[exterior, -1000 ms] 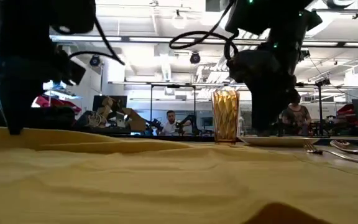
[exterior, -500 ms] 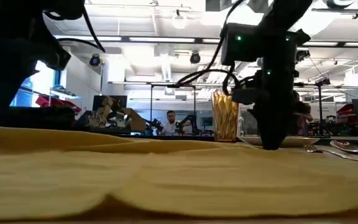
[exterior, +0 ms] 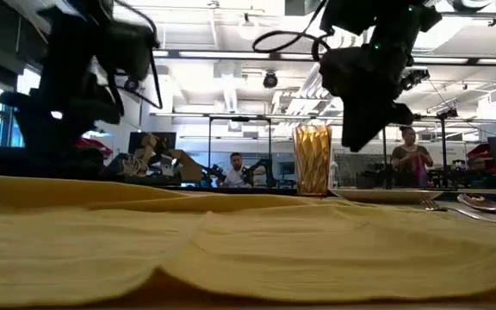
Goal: Set table place
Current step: Fold the yellow table napkin
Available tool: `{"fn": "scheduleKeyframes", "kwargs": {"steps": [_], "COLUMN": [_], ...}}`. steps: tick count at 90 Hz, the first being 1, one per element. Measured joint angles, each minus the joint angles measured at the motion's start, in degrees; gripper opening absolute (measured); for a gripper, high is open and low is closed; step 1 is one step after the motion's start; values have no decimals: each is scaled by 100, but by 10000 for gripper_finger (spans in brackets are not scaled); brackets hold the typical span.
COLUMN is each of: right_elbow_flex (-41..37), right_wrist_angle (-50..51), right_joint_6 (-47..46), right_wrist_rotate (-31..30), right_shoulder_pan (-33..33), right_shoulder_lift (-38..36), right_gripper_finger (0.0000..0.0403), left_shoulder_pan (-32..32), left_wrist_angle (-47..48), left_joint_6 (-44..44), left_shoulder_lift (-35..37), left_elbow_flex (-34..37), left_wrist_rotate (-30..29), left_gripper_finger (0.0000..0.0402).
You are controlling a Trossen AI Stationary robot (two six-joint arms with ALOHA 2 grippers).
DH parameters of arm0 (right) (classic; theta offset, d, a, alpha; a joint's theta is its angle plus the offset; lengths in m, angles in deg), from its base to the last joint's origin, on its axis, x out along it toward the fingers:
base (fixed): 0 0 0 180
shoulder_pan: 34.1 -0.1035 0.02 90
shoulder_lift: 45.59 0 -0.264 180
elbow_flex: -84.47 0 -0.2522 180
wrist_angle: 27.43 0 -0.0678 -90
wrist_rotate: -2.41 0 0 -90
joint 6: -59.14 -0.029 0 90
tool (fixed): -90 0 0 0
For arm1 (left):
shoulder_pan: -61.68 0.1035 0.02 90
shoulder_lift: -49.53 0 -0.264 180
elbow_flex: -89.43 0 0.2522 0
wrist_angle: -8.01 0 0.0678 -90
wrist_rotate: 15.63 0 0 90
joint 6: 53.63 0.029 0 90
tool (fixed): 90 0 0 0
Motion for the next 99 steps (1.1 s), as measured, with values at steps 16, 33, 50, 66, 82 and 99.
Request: {"fn": "scheduleKeyframes", "kwargs": {"steps": [16, 33, 50, 66, 82, 99], "right_elbow_flex": [0, 0, 0, 0, 0, 0], "right_wrist_angle": [-43, -45, -43, -45, -45, -45], "right_joint_6": [-47, -44, -52, -55, -48, -44], "right_wrist_rotate": [13, 89, 239, 350, 352, 311], "right_shoulder_pan": [-11, -92, -151, -174, -174, -174], "right_shoulder_lift": [-6, -7, -6, -6, -6, -6], "right_gripper_finger": [78, 78, 78, 78, 78, 78], "left_shoulder_pan": [605, 1020, 1300, 1337, 1257, 1228], "left_wrist_angle": [-419, -902, -992, -976, -1033, -954], "left_joint_6": [446, 757, 948, 1326, 1422, 1909], "left_shoulder_lift": [-2, -103, -638, -1027, -1029, -1027], "left_elbow_flex": [94, 92, 92, 79, 79, 12], "left_wrist_rotate": [-211, -386, -306, -61, -146, -142], "left_gripper_finger": [159, 141, 128, 128, 109, 24]}}
